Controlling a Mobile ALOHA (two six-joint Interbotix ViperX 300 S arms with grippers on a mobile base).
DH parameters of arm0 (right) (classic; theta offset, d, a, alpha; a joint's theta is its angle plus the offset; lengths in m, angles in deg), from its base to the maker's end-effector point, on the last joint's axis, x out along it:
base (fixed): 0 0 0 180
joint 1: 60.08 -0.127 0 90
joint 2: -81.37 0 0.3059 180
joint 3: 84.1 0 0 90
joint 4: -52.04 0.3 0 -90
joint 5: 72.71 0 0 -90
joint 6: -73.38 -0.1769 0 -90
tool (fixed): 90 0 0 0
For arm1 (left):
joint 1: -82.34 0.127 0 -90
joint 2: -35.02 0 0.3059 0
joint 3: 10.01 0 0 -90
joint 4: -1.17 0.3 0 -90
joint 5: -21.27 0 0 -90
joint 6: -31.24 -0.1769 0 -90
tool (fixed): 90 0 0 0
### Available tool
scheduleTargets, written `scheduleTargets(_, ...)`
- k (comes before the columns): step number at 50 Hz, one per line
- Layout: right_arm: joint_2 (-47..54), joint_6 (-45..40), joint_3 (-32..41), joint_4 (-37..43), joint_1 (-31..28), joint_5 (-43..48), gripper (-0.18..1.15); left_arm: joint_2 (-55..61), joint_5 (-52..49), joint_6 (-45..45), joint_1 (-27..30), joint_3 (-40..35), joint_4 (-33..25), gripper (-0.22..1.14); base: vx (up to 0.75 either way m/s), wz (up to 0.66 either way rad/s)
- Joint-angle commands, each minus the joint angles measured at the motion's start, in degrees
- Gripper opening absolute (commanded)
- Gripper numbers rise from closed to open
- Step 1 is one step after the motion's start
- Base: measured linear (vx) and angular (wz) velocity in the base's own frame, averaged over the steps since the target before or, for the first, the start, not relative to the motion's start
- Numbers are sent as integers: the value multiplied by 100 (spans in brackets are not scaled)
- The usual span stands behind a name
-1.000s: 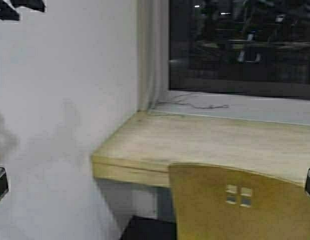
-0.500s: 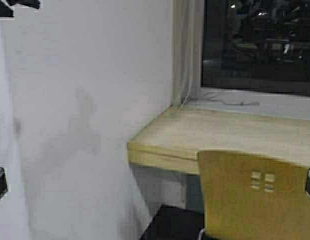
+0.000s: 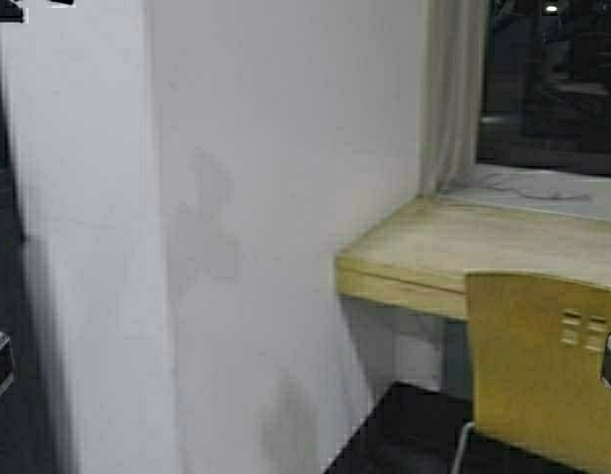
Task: Push the chairs under the table
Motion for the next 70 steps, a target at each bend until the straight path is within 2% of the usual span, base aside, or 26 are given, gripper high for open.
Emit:
scheduleTargets(1,-26,-9,79,-9,-9,44,91,18,44,79,-9,-18,-18,88,-26,27)
scheduleTargets(21,26,0,62,-9,-9,35,91,-9,229,79,-9,-18,79,88,-29,36)
scheduleTargets(36,176,9,53,-9,-9,18,91,44,255,97,193,-18,88,88,-32,23)
scheduleTargets(53,413,44,185,-158,-9,44,91,-18,220,272,211,0,44,88,-32,-7)
scheduleTargets(70,1151,26,378,-343,176,88,91,-18,229,281,211,0,53,88,-37,-14)
